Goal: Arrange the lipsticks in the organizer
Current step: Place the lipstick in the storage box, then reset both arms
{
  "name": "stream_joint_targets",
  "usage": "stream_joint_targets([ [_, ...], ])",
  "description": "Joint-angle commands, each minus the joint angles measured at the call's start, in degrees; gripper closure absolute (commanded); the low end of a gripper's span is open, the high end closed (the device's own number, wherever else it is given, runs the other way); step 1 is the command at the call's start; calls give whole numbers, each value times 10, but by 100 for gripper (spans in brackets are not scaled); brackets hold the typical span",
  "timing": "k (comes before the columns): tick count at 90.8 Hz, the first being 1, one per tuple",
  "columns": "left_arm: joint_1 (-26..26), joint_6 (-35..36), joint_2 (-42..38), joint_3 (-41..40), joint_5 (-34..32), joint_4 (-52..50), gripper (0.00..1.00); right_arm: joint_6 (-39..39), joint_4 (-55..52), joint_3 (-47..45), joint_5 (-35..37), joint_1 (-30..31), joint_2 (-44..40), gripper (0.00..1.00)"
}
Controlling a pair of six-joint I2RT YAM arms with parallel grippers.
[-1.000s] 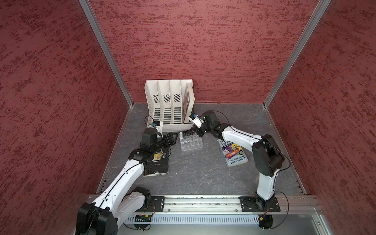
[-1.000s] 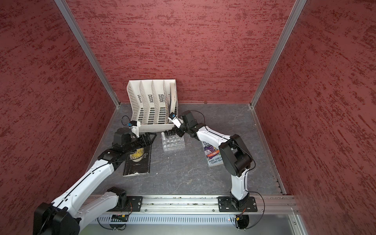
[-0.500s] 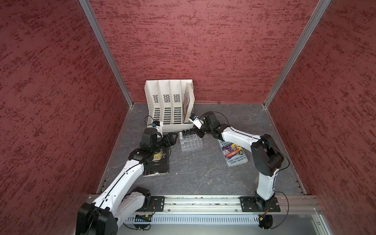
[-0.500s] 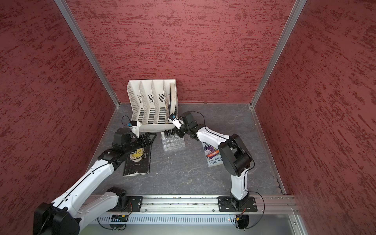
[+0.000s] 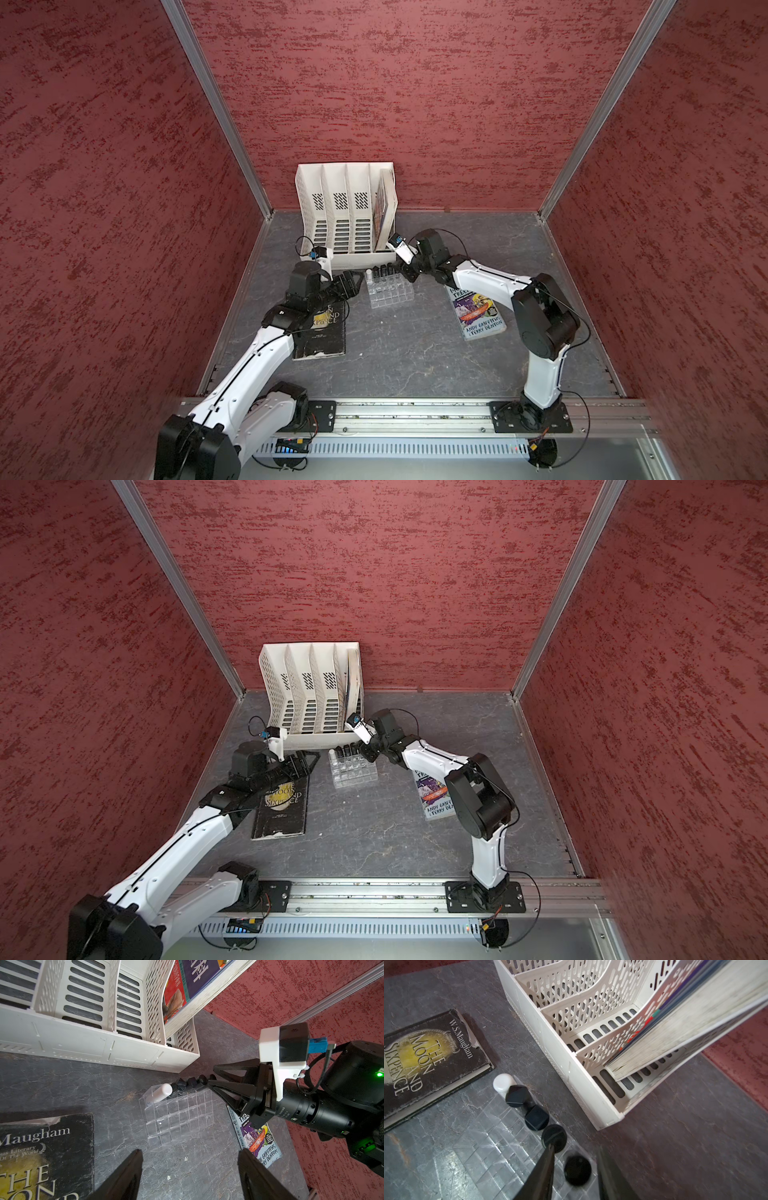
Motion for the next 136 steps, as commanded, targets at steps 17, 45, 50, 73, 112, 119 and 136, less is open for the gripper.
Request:
stream_joint_targets([
  [17,4,13,-21,-4,-29,-1,25,55,43,-24,22,-6,-64,52],
  [45,-65,111,-104,-107,-502,61,2,350,-126,-105,315,-37,-247,26],
  [50,-70,144,-96,-147,-598,158,1,342,-131,-147,396,-55,-295,23],
  [73,0,257,84,-167,-677,386,0,169,142,-407,507,-183,-430,1],
  [112,184,241,258,-211,-238,660,0,158,511,-538,375,-257,-282,1],
  [119,173,268,286,-199,-212,666,0,168,600,-575,343,-272,-253,1],
  [136,167,271,317,-178,-221,655,0,174,635,-576,272,-300,-203,1],
])
